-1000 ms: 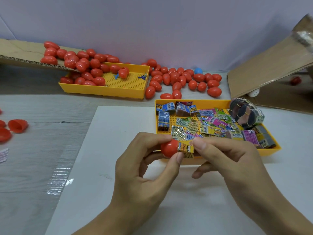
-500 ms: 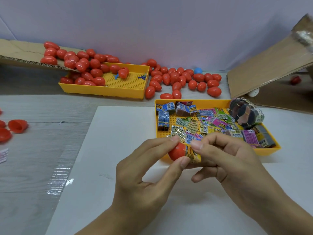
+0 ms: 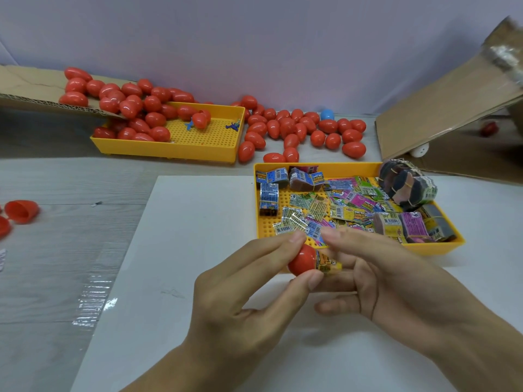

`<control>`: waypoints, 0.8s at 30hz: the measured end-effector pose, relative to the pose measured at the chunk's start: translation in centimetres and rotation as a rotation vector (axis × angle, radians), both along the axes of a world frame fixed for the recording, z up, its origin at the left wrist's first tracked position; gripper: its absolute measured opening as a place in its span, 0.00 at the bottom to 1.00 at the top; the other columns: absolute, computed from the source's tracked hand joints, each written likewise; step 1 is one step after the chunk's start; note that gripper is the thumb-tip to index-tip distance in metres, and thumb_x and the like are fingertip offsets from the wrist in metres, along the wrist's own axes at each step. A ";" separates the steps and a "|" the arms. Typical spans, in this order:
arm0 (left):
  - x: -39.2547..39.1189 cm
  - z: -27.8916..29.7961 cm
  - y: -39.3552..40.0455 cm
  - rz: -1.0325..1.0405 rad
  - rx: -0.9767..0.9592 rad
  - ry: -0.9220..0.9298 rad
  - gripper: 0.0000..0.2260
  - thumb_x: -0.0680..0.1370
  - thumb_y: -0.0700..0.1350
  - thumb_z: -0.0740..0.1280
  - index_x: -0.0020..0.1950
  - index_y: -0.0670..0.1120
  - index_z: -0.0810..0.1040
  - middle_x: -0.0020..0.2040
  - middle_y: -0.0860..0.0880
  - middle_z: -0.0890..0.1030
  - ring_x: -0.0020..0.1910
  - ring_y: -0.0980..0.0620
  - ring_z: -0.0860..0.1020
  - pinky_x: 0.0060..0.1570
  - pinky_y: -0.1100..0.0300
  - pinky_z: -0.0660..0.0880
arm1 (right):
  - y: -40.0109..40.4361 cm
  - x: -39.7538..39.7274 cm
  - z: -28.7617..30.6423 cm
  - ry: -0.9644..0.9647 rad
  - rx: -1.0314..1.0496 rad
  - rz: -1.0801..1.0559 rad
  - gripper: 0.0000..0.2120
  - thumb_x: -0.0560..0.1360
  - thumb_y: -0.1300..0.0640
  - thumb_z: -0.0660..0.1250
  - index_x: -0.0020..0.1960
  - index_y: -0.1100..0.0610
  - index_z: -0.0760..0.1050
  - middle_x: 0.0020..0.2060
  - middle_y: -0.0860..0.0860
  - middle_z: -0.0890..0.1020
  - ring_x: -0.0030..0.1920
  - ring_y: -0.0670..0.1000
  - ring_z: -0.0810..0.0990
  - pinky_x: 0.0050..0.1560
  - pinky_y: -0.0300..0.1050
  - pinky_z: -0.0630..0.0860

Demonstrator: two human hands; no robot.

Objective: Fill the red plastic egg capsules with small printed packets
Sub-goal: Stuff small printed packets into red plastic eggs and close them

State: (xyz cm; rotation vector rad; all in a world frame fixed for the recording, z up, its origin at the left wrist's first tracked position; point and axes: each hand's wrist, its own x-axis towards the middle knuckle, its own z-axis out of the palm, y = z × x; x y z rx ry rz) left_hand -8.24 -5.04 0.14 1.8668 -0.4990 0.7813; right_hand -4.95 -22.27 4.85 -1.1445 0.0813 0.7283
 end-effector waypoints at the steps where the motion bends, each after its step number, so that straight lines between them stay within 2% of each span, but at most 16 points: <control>1: 0.0 0.0 0.0 -0.004 0.007 0.000 0.15 0.72 0.43 0.74 0.56 0.38 0.81 0.54 0.47 0.83 0.54 0.57 0.82 0.54 0.66 0.77 | 0.0 -0.1 -0.1 -0.009 -0.007 -0.008 0.11 0.62 0.52 0.79 0.38 0.54 0.79 0.44 0.59 0.85 0.37 0.56 0.86 0.32 0.47 0.81; 6: 0.2 0.0 0.1 -0.012 0.041 0.020 0.15 0.72 0.44 0.74 0.56 0.38 0.82 0.54 0.48 0.83 0.53 0.58 0.82 0.55 0.67 0.76 | 0.2 -0.2 -0.3 -0.045 -0.056 -0.089 0.16 0.62 0.62 0.81 0.38 0.55 0.73 0.41 0.63 0.84 0.37 0.58 0.85 0.31 0.45 0.81; 11: 0.3 0.0 0.2 -0.033 0.069 0.036 0.17 0.72 0.45 0.75 0.58 0.40 0.80 0.54 0.49 0.83 0.53 0.60 0.81 0.55 0.67 0.76 | 0.3 -0.2 -0.4 -0.048 -0.068 -0.126 0.15 0.59 0.59 0.77 0.39 0.56 0.72 0.43 0.66 0.84 0.43 0.63 0.84 0.33 0.48 0.82; 15: 0.3 -0.2 0.2 -0.028 0.089 0.037 0.17 0.71 0.44 0.77 0.58 0.40 0.81 0.54 0.49 0.82 0.53 0.59 0.81 0.55 0.68 0.76 | 0.3 -0.2 -0.4 -0.065 -0.088 -0.142 0.16 0.58 0.58 0.78 0.38 0.56 0.71 0.40 0.64 0.84 0.41 0.61 0.84 0.34 0.48 0.82; 24: 0.2 0.0 0.2 -0.066 0.067 0.126 0.16 0.73 0.43 0.74 0.59 0.42 0.81 0.55 0.50 0.82 0.54 0.60 0.81 0.55 0.69 0.75 | 0.6 -0.4 -0.5 -0.071 -0.116 -0.170 0.16 0.58 0.57 0.78 0.36 0.55 0.71 0.37 0.62 0.84 0.35 0.57 0.84 0.32 0.45 0.81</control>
